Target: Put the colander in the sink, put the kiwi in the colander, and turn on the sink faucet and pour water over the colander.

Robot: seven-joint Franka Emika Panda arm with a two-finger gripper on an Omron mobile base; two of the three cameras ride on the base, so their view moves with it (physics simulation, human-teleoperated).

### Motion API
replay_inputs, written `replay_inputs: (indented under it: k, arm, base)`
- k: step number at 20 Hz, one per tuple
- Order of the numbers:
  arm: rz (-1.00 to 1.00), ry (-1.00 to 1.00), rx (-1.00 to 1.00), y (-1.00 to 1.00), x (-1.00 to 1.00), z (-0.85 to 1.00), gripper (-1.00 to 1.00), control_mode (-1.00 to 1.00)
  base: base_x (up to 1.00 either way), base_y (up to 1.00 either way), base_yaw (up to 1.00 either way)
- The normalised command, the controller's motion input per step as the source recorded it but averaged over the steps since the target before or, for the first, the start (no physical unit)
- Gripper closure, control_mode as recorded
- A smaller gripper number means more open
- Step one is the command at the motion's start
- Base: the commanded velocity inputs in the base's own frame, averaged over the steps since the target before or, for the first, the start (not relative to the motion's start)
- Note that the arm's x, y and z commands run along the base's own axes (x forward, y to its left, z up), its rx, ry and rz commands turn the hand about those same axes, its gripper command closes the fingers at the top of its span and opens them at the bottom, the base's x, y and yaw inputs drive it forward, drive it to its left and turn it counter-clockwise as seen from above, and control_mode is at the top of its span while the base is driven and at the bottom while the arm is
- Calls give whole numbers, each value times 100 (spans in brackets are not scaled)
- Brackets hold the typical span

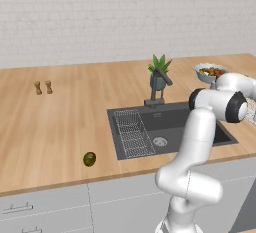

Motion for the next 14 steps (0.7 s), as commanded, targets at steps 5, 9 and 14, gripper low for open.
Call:
replay_inputs:
  k: [5, 9, 14]
  arm:
    - [0, 0, 0, -3, -22, -1, 100, -100]
    - [3, -6, 0, 0, -60, 12, 100, -100]
    - [15, -6, 0, 5, -67, 46, 100, -100]
  base:
    - [0, 0, 0]
    - [0, 0, 0]
    - [0, 0, 0]
